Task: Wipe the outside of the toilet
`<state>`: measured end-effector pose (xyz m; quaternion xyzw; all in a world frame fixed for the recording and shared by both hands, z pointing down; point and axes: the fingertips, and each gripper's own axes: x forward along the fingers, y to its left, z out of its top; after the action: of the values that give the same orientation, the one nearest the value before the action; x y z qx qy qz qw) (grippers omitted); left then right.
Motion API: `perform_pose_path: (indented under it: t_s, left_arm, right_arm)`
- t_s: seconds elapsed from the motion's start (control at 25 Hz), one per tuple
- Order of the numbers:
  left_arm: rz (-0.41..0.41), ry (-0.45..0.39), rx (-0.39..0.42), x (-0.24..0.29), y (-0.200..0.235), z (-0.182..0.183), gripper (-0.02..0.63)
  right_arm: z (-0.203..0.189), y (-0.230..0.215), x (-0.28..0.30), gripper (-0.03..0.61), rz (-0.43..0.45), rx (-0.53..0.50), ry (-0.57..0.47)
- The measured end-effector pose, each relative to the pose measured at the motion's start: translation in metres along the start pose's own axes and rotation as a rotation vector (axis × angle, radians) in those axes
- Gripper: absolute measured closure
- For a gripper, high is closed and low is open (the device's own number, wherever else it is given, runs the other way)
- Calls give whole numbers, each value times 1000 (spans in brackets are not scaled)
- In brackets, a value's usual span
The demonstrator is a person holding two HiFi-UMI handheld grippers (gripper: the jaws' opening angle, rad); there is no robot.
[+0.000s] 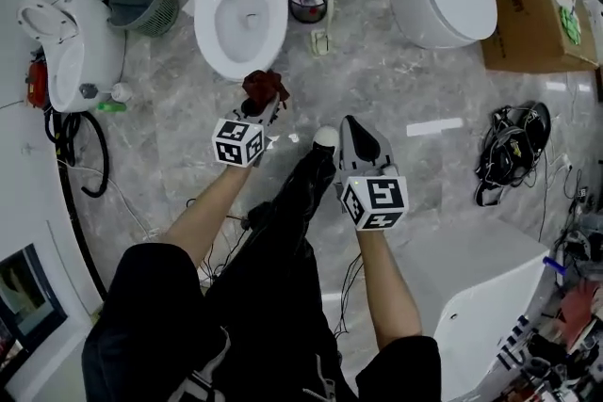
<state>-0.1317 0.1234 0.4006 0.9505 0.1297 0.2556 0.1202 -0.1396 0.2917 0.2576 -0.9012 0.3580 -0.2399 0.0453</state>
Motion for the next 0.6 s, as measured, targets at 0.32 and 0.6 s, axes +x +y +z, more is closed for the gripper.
perform_pose_path:
  t_s: [0.32, 0.6]
  left_arm:
    - [125, -26, -5, 42, -5, 44, 531]
    - [242, -17, -68, 54, -12, 84, 529]
  right_arm:
    - [55, -36, 59, 576, 154, -82, 66]
    - [118, -46, 100, 575, 337, -198, 164]
